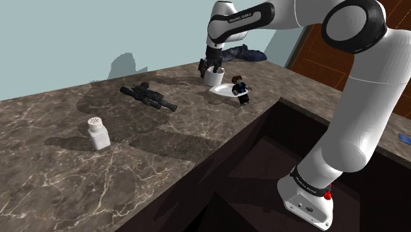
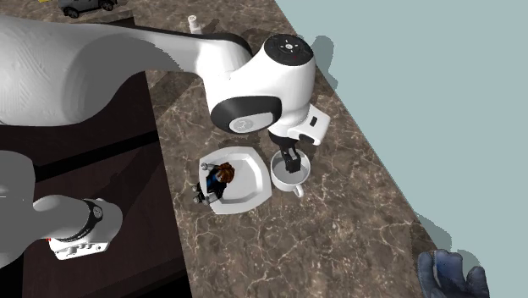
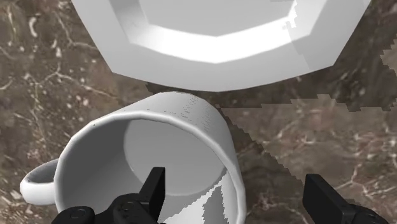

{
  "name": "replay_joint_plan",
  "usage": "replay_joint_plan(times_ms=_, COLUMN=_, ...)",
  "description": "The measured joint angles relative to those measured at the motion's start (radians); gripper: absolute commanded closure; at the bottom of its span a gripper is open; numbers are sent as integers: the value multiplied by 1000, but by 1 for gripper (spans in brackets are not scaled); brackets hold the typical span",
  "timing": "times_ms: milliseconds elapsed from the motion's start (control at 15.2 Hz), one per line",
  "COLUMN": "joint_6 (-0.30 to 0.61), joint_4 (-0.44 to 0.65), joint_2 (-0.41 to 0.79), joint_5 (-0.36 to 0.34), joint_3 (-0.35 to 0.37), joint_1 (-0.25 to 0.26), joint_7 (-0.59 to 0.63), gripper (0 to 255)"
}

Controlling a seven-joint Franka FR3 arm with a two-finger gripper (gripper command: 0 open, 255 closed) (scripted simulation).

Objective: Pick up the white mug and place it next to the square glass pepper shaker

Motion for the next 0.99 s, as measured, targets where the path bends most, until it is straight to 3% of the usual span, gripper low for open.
replay_joint_plan(times_ms=330, joint_6=2, joint_4=-1, joint_2=1, joint_5=0, joint_3=0, joint_1=0, joint_7=0, gripper=0)
replay_joint_plan(times_ms=396, joint_6=2, joint_4=-1, joint_2=1, joint_5=0, joint_3=0, joint_1=0, joint_7=0, gripper=255)
replay_joint_plan(times_ms=990, joint_6=2, joint_4=-1, joint_2=1, joint_5=0, joint_3=0, joint_1=0, joint_7=0, gripper=255)
